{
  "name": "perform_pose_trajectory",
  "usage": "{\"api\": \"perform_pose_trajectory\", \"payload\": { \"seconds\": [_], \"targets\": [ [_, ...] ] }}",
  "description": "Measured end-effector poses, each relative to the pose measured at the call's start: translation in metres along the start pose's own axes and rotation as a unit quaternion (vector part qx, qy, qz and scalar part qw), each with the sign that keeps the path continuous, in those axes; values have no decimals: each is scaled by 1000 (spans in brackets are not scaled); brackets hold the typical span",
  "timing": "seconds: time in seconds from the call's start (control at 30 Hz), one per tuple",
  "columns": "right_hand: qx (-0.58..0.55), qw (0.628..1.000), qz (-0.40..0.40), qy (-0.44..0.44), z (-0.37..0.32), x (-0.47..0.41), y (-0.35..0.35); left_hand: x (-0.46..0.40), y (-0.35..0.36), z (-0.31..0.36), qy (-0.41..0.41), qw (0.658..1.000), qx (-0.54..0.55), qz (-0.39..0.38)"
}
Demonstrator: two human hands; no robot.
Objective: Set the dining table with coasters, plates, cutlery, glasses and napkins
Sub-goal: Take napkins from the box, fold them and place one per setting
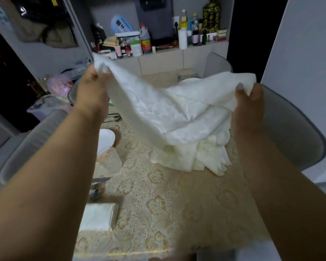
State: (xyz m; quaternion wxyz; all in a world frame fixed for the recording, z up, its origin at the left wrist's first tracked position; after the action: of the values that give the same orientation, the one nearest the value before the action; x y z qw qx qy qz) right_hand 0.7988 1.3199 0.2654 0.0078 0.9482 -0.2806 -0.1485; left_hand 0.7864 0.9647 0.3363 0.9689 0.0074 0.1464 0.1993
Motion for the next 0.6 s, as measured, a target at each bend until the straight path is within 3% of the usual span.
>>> {"api": "perform_pose_trajectory", "payload": {
  "seconds": [0.1,0.4,0.6],
  "targets": [
    [19,999,13,29,17,19,-8,35,-6,-31,-41,996,-41,-70],
    [102,973,152,139,63,72,-75,140,-72,-118,-219,969,-104,-46],
    [150,945,238,170,73,104,-123,212,-105,-176,-296,927,-205,-101]
  ]
}}
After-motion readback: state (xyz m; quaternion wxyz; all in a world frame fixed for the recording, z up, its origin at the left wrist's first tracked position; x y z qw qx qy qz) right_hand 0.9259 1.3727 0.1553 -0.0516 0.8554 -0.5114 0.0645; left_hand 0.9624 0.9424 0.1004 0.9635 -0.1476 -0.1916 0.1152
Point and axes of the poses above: each hand's wrist, its own x-axis away from the middle knuckle, its own y-axis out of the palm, z = x × y, the point moved 7 cm from there along -x, towards the middle knuckle, and after that the axes turned 1 degree about z, right-handed, at the moved point
